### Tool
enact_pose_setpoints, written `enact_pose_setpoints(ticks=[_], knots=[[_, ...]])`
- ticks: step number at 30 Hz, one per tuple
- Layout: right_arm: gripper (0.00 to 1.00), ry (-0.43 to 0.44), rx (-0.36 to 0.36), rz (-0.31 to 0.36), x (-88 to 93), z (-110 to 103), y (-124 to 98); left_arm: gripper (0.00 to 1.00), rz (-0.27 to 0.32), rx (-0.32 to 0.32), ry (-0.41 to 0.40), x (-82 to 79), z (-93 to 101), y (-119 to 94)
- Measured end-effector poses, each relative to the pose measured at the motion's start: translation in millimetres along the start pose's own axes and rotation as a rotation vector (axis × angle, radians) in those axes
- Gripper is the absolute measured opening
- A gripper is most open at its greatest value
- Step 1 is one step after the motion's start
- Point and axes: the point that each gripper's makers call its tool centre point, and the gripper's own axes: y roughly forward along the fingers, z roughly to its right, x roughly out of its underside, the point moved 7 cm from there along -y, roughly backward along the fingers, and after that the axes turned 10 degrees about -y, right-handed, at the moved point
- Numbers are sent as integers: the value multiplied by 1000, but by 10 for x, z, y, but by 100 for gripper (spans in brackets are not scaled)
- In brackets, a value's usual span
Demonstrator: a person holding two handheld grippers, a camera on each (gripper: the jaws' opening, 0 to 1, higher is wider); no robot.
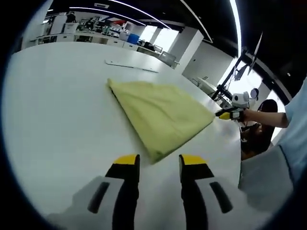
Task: Fold the garment on the visible template until the final outline fits inside the template.
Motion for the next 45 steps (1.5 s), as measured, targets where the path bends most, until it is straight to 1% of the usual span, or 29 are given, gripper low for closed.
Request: enact_pose_setpoints(ticks=[4, 5, 7, 8, 12, 15, 18, 22, 27, 28, 29, 31, 35, 40, 43, 45], knots=[[19, -17, 4, -4, 6, 17, 10, 28, 0, -2, 1, -1, 3, 25], [17, -18, 4, -3, 5, 18, 15, 27, 0, 0, 1, -3, 4, 31], [13, -47, 8, -17, 19, 36, 26, 25, 0, -1, 4, -7, 3, 42], [12, -56, 7, -20, 25, 33, 33, 24, 0, 0, 18, -11, 5, 48], [10, -74, 7, -26, 28, 35, 34, 22, -10, -1, 31, -10, -6, 47], [7, -88, 7, -29, 26, 39, 30, 18, -5, -14, 44, -23, -28, 43], [5, -101, 7, -31, 24, 43, 22, 10, -8, -17, 72, -30, -36, 41], [3, -106, 9, -33, 22, 47, 11, 9, -13, -13, 70, -25, -39, 45], [0, -103, 7, -27, 9, 47, 7, 3, -14, -15, 86, -14, -45, 41], [0, -105, 7, -26, 5, 44, 8, 0, -13, -25, 99, -12, -55, 38], [0, -108, 6, -27, 4, 44, 8, 0, -13, -33, 102, -12, -64, 38], [0, -108, 4, -26, -1, 40, 9, 0, -15, -21, 108, -9, -47, 32], [0, -111, 3, -21, -13, 49, -9, 0, -12, -25, 125, -18, -65, 5], [0, -109, 3, -11, -3, 69, -58, 0, -17, -27, 117, -14, -84, -32], [0, -96, -4, -6, 3, 41, -84, 0, -21, -23, 103, 4, -70, -36], [0, -98, -11, -14, 22, 18, -97, 0, -24, -26, 106, 35, -60, -39]])
